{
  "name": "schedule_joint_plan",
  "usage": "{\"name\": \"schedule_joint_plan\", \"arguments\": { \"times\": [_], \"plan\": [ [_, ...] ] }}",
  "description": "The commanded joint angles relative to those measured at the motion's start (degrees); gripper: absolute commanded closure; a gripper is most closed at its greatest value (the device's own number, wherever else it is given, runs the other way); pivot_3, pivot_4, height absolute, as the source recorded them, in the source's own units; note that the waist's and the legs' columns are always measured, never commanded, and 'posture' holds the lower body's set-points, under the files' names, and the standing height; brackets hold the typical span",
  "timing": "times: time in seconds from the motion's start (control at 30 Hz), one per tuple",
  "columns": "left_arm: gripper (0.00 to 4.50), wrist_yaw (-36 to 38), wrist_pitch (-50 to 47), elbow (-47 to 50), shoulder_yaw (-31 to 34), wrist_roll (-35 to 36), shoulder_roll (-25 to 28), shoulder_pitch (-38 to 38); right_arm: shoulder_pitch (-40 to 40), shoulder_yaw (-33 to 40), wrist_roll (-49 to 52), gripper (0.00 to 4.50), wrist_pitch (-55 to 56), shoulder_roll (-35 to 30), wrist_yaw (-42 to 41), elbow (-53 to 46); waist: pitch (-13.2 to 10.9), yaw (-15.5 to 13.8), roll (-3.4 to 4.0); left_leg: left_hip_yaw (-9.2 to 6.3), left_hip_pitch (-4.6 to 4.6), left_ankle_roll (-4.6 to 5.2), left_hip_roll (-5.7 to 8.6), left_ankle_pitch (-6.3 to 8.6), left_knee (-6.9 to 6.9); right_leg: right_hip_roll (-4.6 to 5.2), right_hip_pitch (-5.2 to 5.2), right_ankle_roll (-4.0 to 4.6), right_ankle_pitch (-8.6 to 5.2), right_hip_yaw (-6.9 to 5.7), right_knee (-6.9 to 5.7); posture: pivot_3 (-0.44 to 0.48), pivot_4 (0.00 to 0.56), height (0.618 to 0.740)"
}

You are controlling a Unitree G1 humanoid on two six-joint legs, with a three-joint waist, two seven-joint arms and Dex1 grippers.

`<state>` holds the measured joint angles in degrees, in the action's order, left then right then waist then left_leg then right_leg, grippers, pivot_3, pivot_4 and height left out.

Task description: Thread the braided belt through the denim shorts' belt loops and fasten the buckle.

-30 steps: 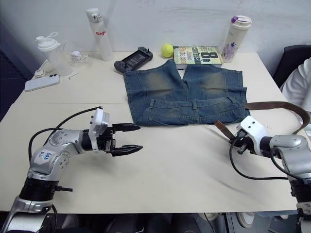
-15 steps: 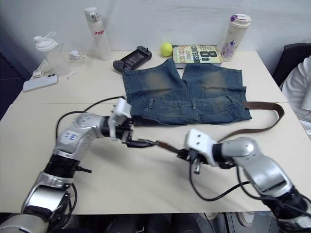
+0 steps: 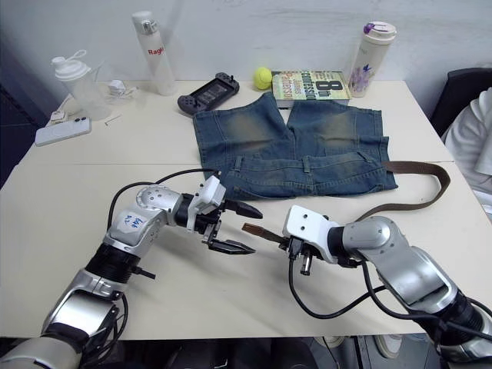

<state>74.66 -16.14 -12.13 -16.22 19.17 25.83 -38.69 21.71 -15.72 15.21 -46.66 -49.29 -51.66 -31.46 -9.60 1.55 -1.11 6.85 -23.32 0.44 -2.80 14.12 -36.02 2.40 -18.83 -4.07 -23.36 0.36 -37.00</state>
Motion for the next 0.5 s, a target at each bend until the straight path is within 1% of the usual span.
{"name": "schedule_joint_plan", "arguments": {
  "times": [0.03,0.27,0.3,0.33,0.43,0.47,0.5],
  "plan": [
    [0.0,0.3,1.1,0.3,1.3,-0.2,-0.3,-1.1,0.1,1.5,0.6,4.46,-0.4,-0.6,0.0,-2.6,0.0,-0.1,0.0,0.0,0.0,0.0,0.0,0.0,0.0,0.01,0.0,0.0,0.0,0.0,0.0,0.0,0.15,0.74],
    [0.0,-0.2,1.6,0.2,0.8,-1.1,-1.0,0.3,0.1,1.5,1.1,4.46,-1.2,-0.6,-0.1,-3.5,0.0,0.0,0.0,0.0,0.0,0.02,0.0,0.01,0.0,0.01,0.0,0.0,0.0,0.0,-0.02,0.0,0.15,0.74],
    [0.52,-0.3,1.1,0.2,1.0,-0.9,-1.2,0.4,0.0,1.6,1.1,4.5,-1.3,-0.7,-0.2,-3.6,0.0,0.0,0.0,0.0,0.0,0.01,0.0,0.01,0.0,0.01,0.0,0.0,0.0,0.0,-0.03,0.0,0.15,0.74],
    [0.82,-0.3,1.0,0.2,1.1,-0.9,-1.3,0.5,0.0,1.6,1.2,4.5,-1.4,-0.7,-0.2,-3.6,0.0,0.0,0.0,0.0,0.0,0.01,0.0,0.01,0.0,0.01,0.0,0.0,0.0,0.0,-0.04,0.0,0.15,0.74],
    [2.17,-0.8,1.1,-0.1,1.2,-1.3,-1.8,0.4,0.0,1.8,1.4,4.5,-1.7,-0.8,-0.1,-3.9,0.0,0.0,0.0,0.0,0.0,0.01,0.0,0.01,0.0,0.01,0.0,0.0,0.0,0.0,-0.06,0.0,0.15,0.74],
    [2.54,-0.8,0.9,-0.1,1.3,-1.3,-1.8,0.4,0.0,1.8,1.4,4.5,-1.9,-0.8,0.0,-4.0,0.0,0.0,0.0,-0.01,0.0,0.01,0.0,0.01,0.0,0.01,0.0,0.0,0.0,0.0,-0.05,0.0,0.15,0.74],
    [3.06,-0.8,0.8,-0.1,1.3,-1.2,-1.9,0.4,0.0,1.9,1.5,4.5,-2.0,-0.8,0.0,-4.0,0.0,0.0,0.0,0.0,0.0,0.01,0.0,0.01,0.0,0.01,0.0,0.0,0.0,0.0,-0.05,0.0,0.15,0.74]
  ]
}}
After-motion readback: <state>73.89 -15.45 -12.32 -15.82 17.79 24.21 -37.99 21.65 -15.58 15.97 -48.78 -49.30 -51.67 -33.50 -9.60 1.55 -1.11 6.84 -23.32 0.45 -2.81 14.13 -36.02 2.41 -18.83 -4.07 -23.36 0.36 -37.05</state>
